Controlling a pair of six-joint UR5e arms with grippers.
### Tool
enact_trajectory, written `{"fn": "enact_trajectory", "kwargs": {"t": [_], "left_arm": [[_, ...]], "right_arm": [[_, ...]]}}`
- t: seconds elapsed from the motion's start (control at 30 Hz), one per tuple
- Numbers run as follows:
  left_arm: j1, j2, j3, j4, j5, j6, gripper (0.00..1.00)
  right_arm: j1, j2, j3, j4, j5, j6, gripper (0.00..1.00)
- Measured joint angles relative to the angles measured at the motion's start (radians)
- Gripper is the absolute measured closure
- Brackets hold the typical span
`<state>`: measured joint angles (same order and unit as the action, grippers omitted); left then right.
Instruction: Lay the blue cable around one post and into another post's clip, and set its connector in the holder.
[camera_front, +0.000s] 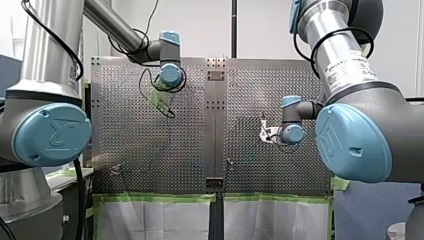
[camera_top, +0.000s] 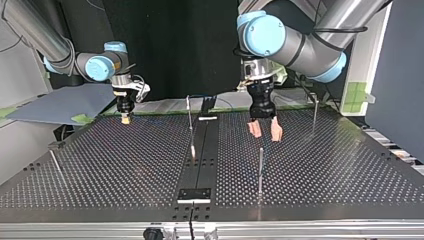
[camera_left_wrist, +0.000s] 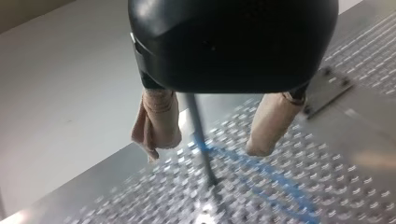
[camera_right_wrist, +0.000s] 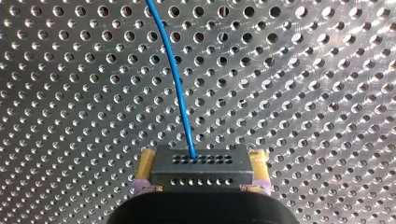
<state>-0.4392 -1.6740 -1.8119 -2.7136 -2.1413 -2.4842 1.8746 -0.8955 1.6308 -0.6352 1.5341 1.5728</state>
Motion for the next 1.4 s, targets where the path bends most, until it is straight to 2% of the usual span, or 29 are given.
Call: {"fn": "enact_trajectory", "kwargs": {"t": [0.13, 0.37, 0.5, 0.77, 0.97, 1.2, 1.4], "left_arm": [[0.025, -0.021, 0.020, -0.018, 0.008, -0.040, 0.00], [0.035, -0.079, 0.057, -0.023, 0.056, -0.110, 0.00], [0.051, -0.090, 0.086, -0.025, 0.044, -0.136, 0.00], [0.125, -0.115, 0.166, -0.085, 0.046, -0.095, 0.00], [0.179, -0.117, 0.195, -0.093, 0.053, -0.049, 0.00], [0.181, -0.118, 0.197, -0.082, 0.105, -0.002, 0.00], [0.184, -0.146, 0.208, -0.064, 0.160, 0.005, 0.00]], "right_arm": [[0.000, 0.000, 0.000, 0.000, 0.000, 0.000, 0.99], [0.000, 0.001, 0.000, -0.001, 0.000, 0.000, 0.99], [0.000, 0.003, 0.000, -0.005, 0.000, 0.000, 0.99], [0.000, 0.004, 0.000, -0.007, -0.001, -0.003, 0.99], [0.000, 0.005, 0.000, -0.007, 0.000, -0.005, 0.99], [0.000, 0.005, 0.000, -0.006, -0.001, -0.006, 0.99], [0.000, 0.005, 0.000, -0.006, 0.000, -0.006, 0.99]]}}
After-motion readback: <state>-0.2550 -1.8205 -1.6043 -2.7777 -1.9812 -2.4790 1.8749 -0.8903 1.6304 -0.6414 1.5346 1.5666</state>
